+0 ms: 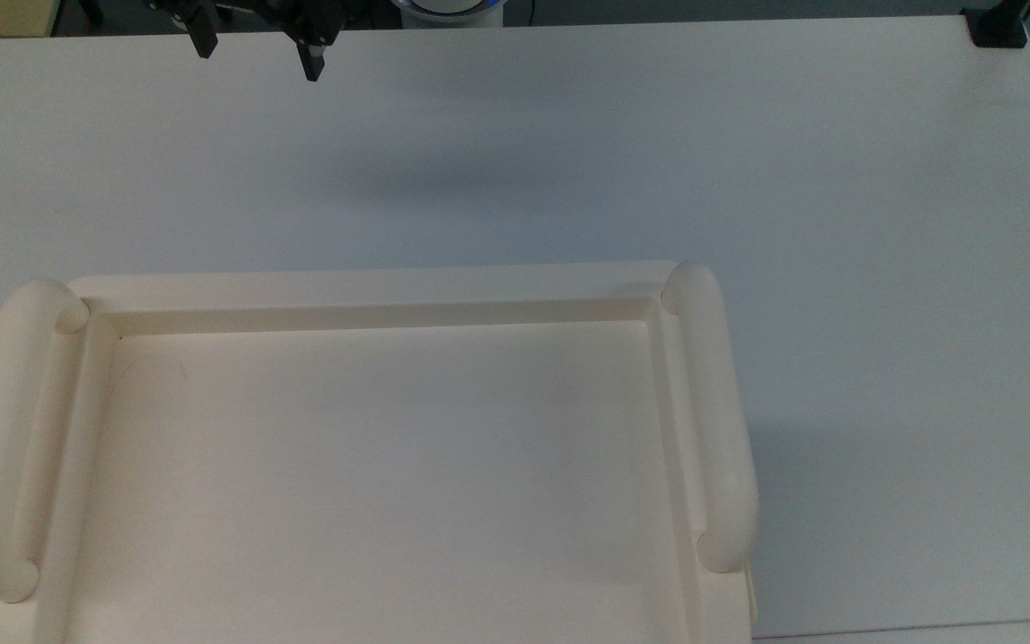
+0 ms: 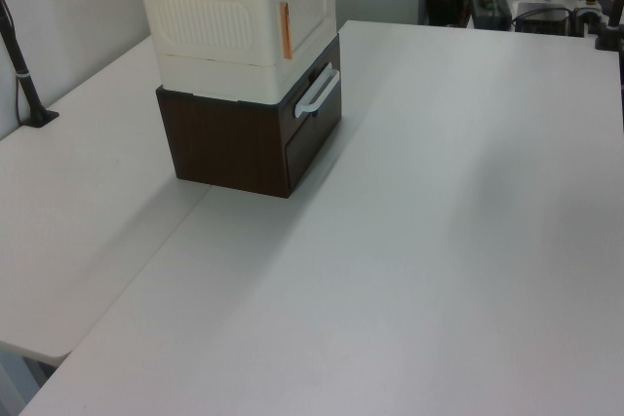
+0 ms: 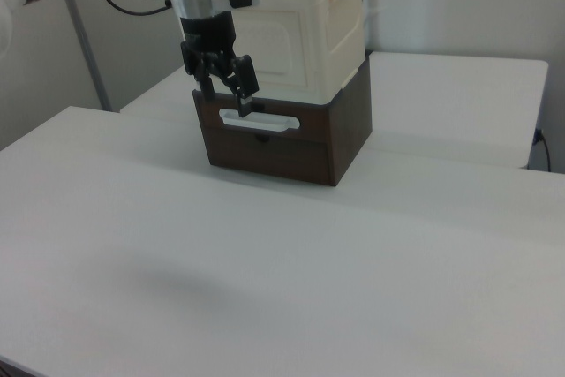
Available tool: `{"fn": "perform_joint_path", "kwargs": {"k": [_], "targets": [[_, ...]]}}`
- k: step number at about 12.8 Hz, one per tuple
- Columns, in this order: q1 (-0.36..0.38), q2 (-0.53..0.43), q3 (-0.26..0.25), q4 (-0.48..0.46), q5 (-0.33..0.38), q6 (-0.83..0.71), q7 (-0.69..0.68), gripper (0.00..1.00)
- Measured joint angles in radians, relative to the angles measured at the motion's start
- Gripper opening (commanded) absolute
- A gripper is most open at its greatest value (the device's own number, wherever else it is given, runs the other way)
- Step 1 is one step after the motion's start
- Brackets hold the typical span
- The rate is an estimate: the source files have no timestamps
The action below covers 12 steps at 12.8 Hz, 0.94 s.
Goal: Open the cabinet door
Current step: 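Move the gripper toward the edge of the cream cabinet door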
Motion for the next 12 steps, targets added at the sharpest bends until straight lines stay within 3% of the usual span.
{"fn": "perform_joint_path", "kwargs": {"k": [12], "targets": [[-0.006,0.013,0.0,-0.016,-0.006,-0.052,-0.055,1.0]]}}
